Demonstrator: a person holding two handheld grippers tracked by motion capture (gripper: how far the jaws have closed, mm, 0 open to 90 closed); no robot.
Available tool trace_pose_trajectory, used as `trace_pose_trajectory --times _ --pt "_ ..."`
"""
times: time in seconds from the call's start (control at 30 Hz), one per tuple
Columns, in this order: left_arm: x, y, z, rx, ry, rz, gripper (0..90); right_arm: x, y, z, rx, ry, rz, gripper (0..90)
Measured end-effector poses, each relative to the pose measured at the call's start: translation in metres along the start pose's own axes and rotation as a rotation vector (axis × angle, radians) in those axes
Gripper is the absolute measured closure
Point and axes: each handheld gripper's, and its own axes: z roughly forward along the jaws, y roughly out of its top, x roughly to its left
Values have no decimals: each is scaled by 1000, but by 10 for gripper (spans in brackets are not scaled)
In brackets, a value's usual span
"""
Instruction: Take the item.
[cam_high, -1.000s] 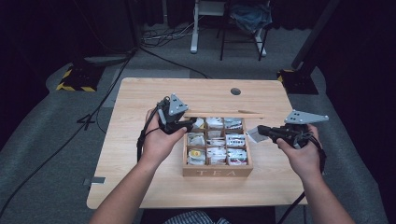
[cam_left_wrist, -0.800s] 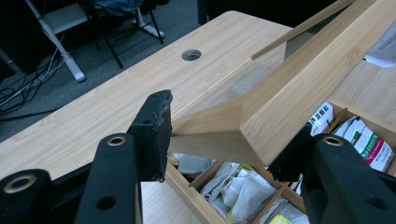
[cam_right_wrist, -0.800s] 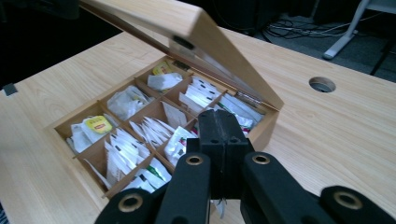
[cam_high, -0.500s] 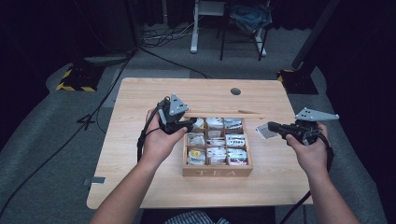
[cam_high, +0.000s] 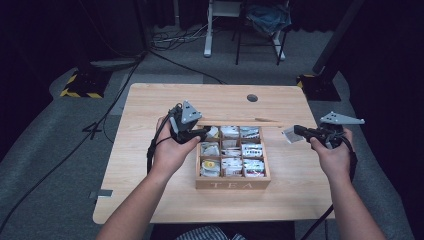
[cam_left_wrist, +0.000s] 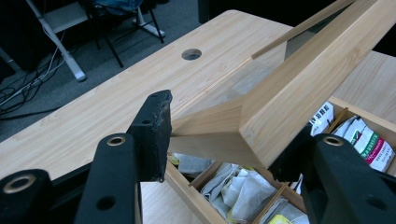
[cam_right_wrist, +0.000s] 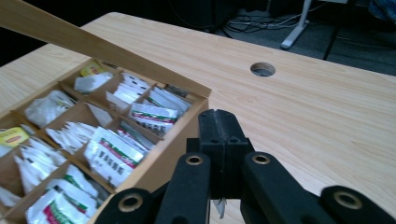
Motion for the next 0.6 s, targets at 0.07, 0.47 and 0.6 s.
trace_pose_trajectory --times 0.07,0.47,0.6 --pt "0 0 0 -1 0 1 490 -4 -2 3 6 -10 -1 900" --pt "0 0 0 -2 -1 1 490 -23 -23 20 64 -47 30 900" --pt "0 0 0 -2 -1 2 490 -28 -29 24 76 -50 39 900"
